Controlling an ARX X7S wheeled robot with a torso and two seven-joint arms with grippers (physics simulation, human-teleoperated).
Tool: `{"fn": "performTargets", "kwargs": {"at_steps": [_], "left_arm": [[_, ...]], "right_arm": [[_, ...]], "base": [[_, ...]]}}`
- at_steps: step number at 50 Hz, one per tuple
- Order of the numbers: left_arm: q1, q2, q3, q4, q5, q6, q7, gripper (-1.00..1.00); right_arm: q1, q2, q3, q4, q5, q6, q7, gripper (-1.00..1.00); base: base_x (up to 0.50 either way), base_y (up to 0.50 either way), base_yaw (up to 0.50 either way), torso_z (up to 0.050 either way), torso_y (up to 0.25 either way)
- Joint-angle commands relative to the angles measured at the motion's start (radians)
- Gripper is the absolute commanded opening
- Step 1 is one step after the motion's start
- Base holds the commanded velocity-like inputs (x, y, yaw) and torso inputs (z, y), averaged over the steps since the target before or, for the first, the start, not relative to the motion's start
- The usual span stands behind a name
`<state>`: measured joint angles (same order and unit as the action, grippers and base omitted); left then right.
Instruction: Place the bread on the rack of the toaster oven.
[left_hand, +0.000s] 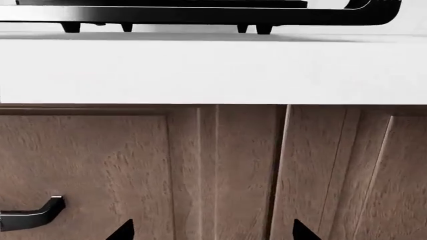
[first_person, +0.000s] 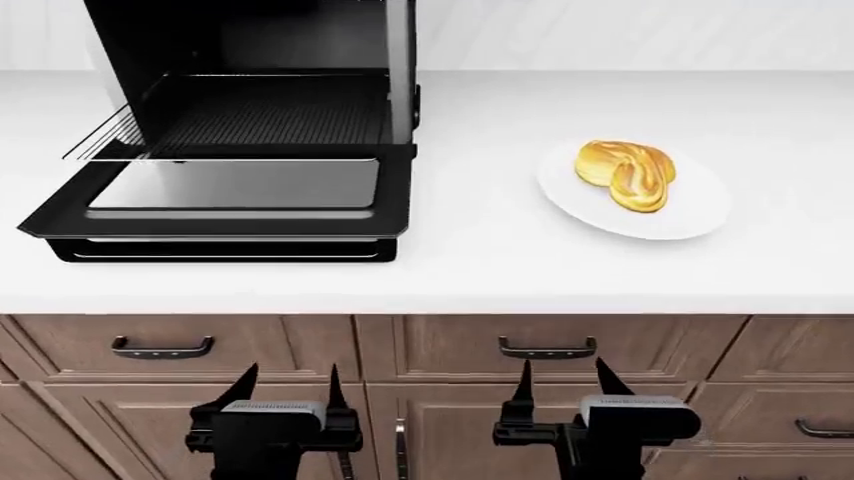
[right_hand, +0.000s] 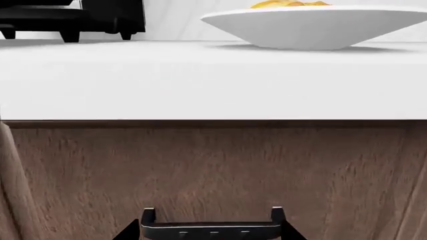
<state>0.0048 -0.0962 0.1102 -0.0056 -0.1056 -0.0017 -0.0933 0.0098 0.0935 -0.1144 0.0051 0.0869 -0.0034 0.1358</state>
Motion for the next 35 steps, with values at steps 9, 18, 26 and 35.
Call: {"fn": "performTargets", "kwargs": {"at_steps": [9,18,26,35], "left_arm": [[-0.002,-0.02,0.022,-0.001,-0.019,0.004,-0.022,1.0],[-0.005,-0.025,0.033,0.004,-0.027,-0.003,-0.03,1.0],[-0.004,-0.033,0.038,-0.001,-0.033,0.006,-0.036,1.0],[-0.005,-0.039,0.046,-0.001,-0.037,0.008,-0.045,1.0]], "right_arm": [[0.005,0.019,-0.025,0.004,0.018,-0.005,0.022,1.0],[0.004,0.027,-0.034,0.006,0.027,-0.008,0.029,1.0],[0.001,0.033,-0.039,0.001,0.036,-0.016,0.035,1.0],[0.005,0.04,-0.05,-0.001,0.042,-0.013,0.039,1.0]], "base": [[0.17,0.0,0.0,0.0,0.0],[0.17,0.0,0.0,0.0,0.0],[0.11,0.0,0.0,0.0,0.0],[0.0,0.0,0.0,0.0,0.0]]}}
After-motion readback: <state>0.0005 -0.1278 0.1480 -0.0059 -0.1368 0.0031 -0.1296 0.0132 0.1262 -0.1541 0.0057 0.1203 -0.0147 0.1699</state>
